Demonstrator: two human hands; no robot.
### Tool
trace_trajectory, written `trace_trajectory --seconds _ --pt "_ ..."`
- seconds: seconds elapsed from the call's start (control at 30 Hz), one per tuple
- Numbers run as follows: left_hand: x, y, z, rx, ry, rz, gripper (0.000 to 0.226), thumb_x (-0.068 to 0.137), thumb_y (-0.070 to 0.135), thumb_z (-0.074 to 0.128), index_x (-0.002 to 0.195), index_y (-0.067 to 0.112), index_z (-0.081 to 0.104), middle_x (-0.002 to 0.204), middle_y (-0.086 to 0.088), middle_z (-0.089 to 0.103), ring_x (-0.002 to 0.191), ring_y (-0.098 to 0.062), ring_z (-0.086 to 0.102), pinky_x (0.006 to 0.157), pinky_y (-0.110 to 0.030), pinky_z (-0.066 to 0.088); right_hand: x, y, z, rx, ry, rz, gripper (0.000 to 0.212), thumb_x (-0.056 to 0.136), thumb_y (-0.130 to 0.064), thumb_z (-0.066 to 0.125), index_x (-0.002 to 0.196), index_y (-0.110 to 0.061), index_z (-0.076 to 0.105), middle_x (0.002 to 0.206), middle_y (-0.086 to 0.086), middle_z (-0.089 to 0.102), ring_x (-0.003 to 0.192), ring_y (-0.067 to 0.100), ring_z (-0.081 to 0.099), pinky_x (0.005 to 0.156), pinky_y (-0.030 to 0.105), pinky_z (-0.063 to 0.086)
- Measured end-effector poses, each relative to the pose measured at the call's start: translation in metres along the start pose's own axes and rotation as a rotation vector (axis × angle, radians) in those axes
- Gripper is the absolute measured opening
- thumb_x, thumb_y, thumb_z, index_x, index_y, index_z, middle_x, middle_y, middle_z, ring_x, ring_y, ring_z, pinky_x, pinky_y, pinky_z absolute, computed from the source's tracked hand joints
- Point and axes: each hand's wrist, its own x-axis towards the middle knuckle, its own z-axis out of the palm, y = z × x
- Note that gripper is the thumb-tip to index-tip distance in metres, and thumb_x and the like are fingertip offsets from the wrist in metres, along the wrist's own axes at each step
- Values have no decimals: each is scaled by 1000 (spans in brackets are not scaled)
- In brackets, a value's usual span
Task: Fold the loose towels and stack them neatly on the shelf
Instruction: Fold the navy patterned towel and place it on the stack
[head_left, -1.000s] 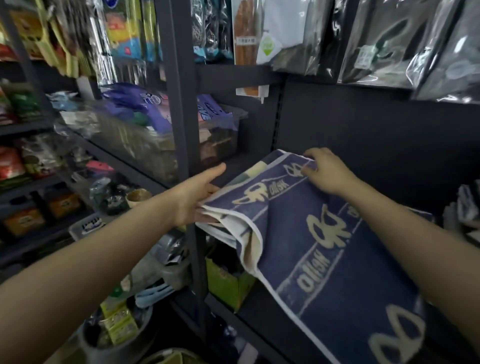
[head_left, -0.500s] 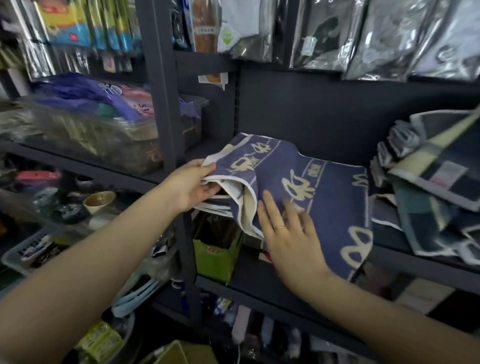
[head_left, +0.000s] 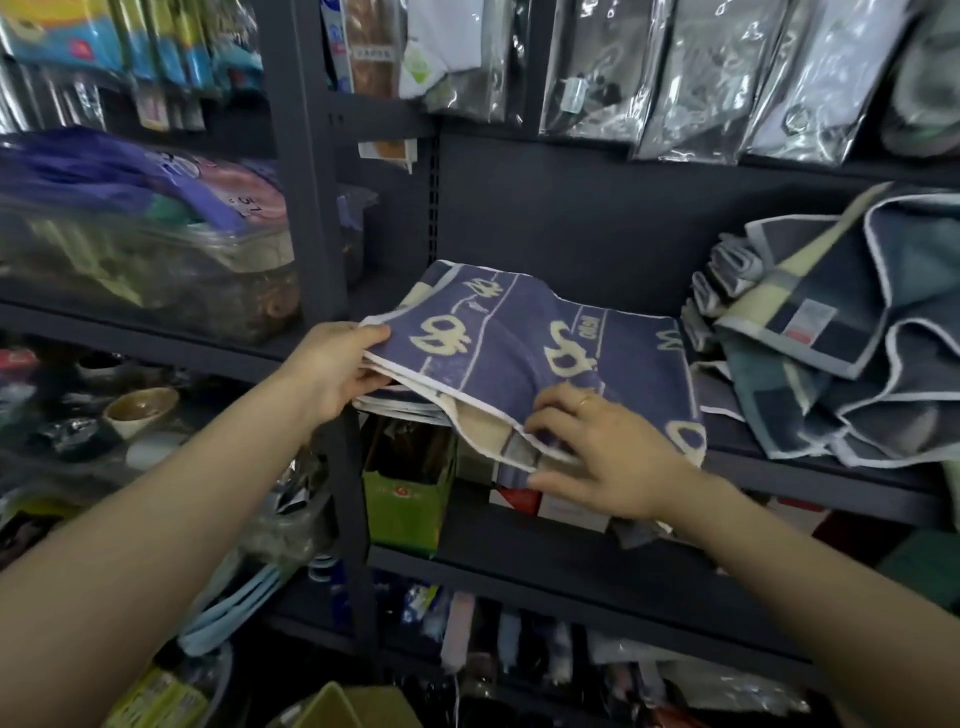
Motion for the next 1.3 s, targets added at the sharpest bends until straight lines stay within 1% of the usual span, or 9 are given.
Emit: trace_trajectory --seconds 0.2,0.3,0.5,0.77,0.93,1.0,1.07,1.17,1.3 --pt "0 -8 2 -199 -11 -28 15 97 10 45 87 5 57 82 -7 64 71 -15 64 56 -27 54 2 -23 45 -331 220 254 87 58 -53 77 127 -11 46 125 17 56 100 38 61 77 42 52" --pt "-1 -13 3 -212 -10 -6 15 99 12 41 102 4 54 88 -7 64 76 -17 64 58 -29 52 -1 -14 53 -509 230 362 73 73 -14 66 138 -9 33 134 22 50 102 39 61 80 44 52" --pt "2 -1 6 -303 -43 58 15 98 14 43 97 10 58 94 -6 67 80 -15 67 58 -26 54 -8 9 29 -233 87 282 62 74 -10 61 134 -9 45 132 11 51 112 33 54 89 41 45" --pt "-1 12 22 -391 -51 57 12 93 10 48 88 10 59 79 -3 70 70 -13 70 53 -25 55 2 37 -48 -81 463 335 27 77 3 44 102 0 55 101 20 56 83 39 55 64 38 39" --pt "-7 5 8 -86 -31 -4 17 84 7 43 80 13 58 67 -1 63 59 -14 64 49 -22 51 8 46 -61 127 -327 294 41 79 -43 36 76 -16 67 83 4 68 79 23 61 76 40 48" --pt "-10 1 0 99 -34 -59 14 84 16 48 75 15 58 51 3 60 48 -13 59 46 -20 46 21 53 -54 225 -262 339 54 90 -57 36 67 -15 63 71 3 67 72 20 62 76 41 48" --pt "-11 -2 -6 291 -11 -53 17 87 28 53 75 17 60 43 6 58 40 -10 56 45 -20 44 45 62 -46 190 -42 316 41 94 -42 41 66 -16 55 74 7 66 78 26 63 75 43 48" --pt "-13 -8 -13 558 10 64 30 89 35 55 68 15 61 41 5 56 35 -7 52 38 -16 36 92 65 -33 221 51 148 19 94 -13 46 86 -10 63 92 9 66 92 29 62 84 38 46" --pt "-21 -15 -17 733 58 150 37 90 38 54 64 13 61 47 5 57 44 -8 52 44 -20 36 159 58 -17 152 2 -124 31 93 -1 43 119 -7 58 124 11 58 115 27 51 99 32 36"
